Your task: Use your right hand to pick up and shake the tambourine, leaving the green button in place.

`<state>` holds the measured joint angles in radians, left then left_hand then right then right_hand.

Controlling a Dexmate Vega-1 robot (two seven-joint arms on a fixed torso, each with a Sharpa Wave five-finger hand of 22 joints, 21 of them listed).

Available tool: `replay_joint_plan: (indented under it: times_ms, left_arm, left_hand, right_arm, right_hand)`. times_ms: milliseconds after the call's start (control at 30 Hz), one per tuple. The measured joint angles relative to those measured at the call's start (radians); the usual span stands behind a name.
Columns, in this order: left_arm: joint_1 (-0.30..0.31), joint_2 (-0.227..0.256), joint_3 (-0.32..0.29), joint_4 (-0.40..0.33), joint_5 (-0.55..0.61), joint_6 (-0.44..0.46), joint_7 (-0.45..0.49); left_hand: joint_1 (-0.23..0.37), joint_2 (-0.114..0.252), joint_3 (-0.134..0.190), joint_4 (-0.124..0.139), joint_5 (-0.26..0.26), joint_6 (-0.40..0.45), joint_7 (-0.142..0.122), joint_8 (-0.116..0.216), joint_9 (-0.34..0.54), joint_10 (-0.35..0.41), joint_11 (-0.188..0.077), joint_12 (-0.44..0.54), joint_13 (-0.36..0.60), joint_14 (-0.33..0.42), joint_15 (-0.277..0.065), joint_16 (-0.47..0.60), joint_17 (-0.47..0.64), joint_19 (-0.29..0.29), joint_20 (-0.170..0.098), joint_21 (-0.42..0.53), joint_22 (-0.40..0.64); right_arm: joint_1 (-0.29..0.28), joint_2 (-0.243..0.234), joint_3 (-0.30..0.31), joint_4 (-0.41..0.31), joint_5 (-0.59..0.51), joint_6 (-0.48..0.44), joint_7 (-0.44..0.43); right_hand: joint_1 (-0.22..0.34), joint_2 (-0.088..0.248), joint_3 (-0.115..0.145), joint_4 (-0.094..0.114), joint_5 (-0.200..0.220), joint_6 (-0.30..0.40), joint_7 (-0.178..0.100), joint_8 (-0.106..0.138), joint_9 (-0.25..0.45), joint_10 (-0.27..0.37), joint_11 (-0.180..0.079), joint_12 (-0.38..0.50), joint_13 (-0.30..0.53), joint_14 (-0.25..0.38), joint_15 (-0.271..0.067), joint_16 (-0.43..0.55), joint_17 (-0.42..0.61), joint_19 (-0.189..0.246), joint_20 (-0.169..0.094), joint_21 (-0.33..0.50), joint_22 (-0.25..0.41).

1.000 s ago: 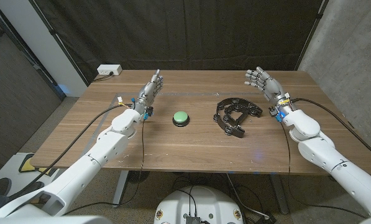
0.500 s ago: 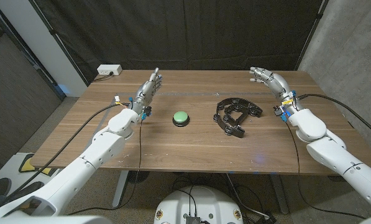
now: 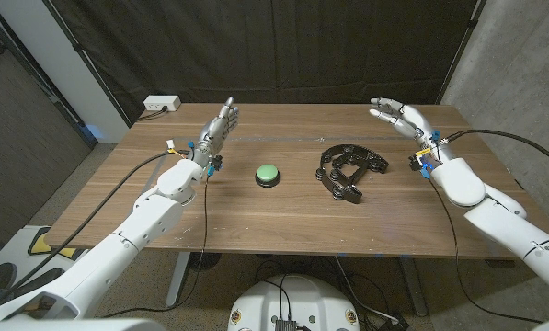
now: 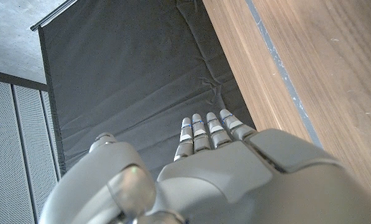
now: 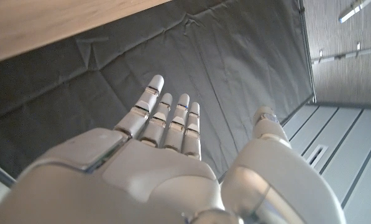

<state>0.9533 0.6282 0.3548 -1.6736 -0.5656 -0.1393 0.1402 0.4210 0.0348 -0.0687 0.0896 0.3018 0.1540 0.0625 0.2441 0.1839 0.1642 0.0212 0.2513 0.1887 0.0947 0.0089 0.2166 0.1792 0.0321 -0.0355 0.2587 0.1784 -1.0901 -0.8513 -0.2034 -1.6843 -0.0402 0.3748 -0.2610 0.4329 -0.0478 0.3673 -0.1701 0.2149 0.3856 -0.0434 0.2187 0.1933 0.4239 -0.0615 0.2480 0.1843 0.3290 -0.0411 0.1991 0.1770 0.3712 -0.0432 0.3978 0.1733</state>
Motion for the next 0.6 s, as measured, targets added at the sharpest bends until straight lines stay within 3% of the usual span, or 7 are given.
replay_joint_plan:
  times_ms: [67, 100, 267, 600]
  left_arm:
    - [0.0, 0.0, 0.0, 0.0, 0.002, -0.004, 0.001]
    - [0.002, 0.0, -0.001, -0.002, 0.004, -0.005, 0.003]
    - [0.007, -0.003, -0.003, -0.005, 0.007, -0.009, 0.011]
    - [0.019, -0.004, -0.007, -0.023, 0.012, -0.011, 0.023]
  left_hand:
    - [0.0, 0.0, 0.0, 0.0, 0.0, 0.0, 0.0, 0.0, 0.0, 0.0, 0.0, 0.0, 0.0, 0.0, 0.0, 0.0, 0.0, 0.0, 0.0, 0.0, 0.001]
    - [0.0, 0.0, 0.0, 0.0, 0.0, 0.0, 0.0, 0.0, 0.0, 0.0, 0.0, 0.0, 0.0, 0.0, 0.0, 0.0, 0.0, 0.0, 0.0, 0.0, 0.001]
    - [0.004, 0.004, 0.0, 0.0, 0.0, 0.0, 0.0, 0.0, 0.0, 0.0, 0.0, 0.0, 0.0, 0.0, 0.0, -0.006, 0.0, 0.0, 0.0, -0.004, 0.001]
    - [0.004, 0.004, -0.003, -0.003, 0.0, 0.0, 0.0, 0.0, 0.0, 0.0, 0.0, -0.004, 0.0, -0.004, 0.004, -0.008, 0.0, 0.004, 0.004, -0.004, 0.0]
  right_arm:
    - [0.002, -0.01, 0.0, -0.006, 0.0, 0.0, 0.0]
    - [0.002, -0.012, 0.0, -0.007, -0.062, -0.016, -0.029]
    - [0.005, -0.041, -0.005, -0.022, -0.167, -0.045, -0.073]
    - [0.001, -0.096, -0.006, -0.055, -0.255, -0.089, -0.088]
  right_hand:
    - [0.016, -0.006, 0.0, 0.0, 0.007, 0.01, -0.009, 0.0, 0.0, 0.005, -0.013, 0.0, 0.0, 0.0, 0.0, -0.004, 0.0, 0.007, 0.001, -0.001, -0.001]
    - [0.022, -0.009, 0.003, -0.003, 0.008, 0.015, -0.015, 0.0, 0.0, 0.006, -0.017, 0.0, 0.0, 0.0, 0.0, -0.007, 0.0, 0.009, -0.001, -0.002, -0.001]
    - [0.055, -0.013, 0.008, -0.008, 0.02, 0.044, -0.044, 0.008, 0.0, 0.023, -0.034, 0.0, 0.0, 0.011, 0.0, -0.007, 0.0, 0.018, 0.0, -0.013, -0.001]
    - [0.127, 0.001, 0.037, -0.009, 0.033, 0.05, -0.05, 0.008, 0.0, 0.028, -0.039, -0.001, 0.0, 0.011, -0.001, -0.007, 0.0, 0.021, 0.0, -0.024, -0.001]
